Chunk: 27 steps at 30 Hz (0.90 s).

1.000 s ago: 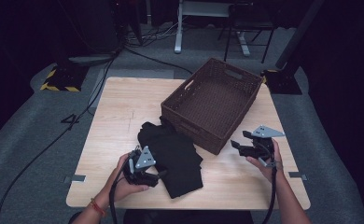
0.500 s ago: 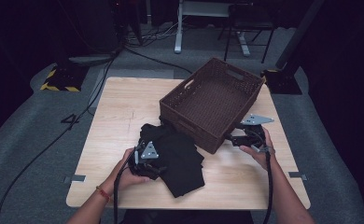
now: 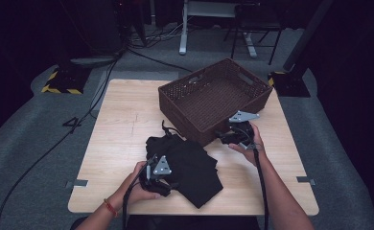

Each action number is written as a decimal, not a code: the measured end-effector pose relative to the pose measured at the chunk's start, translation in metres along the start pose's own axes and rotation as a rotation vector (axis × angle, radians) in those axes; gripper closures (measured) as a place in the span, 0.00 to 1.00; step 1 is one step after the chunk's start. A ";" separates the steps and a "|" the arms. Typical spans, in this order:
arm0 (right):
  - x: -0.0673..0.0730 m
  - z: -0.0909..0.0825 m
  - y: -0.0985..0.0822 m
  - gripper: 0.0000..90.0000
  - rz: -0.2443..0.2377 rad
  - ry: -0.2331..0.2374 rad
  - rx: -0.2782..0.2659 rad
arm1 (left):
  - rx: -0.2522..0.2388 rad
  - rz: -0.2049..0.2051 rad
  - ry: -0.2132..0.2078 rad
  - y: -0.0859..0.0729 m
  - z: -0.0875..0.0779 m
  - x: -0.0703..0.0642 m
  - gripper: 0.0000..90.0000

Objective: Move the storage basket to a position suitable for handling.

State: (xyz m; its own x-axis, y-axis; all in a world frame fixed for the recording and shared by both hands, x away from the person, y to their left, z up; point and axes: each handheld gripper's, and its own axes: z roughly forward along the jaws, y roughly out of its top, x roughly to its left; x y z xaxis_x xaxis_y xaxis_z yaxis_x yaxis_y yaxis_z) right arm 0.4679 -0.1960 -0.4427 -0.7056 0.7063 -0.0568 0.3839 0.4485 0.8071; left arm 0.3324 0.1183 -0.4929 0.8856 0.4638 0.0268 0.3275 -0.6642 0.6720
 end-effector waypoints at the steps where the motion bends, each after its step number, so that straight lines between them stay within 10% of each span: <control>1: 0.001 0.002 0.002 0.35 0.000 0.000 0.002 | -0.004 0.007 -0.004 0.001 0.001 -0.004 0.26; 17: 0.021 0.012 0.014 0.34 -0.023 0.046 0.017 | -0.025 0.053 -0.114 0.023 0.018 -0.039 0.27; 27: -0.019 -0.039 0.016 0.30 0.000 -0.022 -0.081 | -0.092 0.024 -0.104 0.024 -0.006 -0.027 0.30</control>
State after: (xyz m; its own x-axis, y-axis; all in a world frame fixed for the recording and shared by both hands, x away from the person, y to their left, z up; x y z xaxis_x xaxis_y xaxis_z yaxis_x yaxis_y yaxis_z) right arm 0.4639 -0.2240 -0.4057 -0.6922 0.7184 -0.0689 0.3339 0.4035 0.8519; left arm 0.3142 0.0929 -0.4729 0.9238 0.3816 -0.0301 0.2784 -0.6158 0.7371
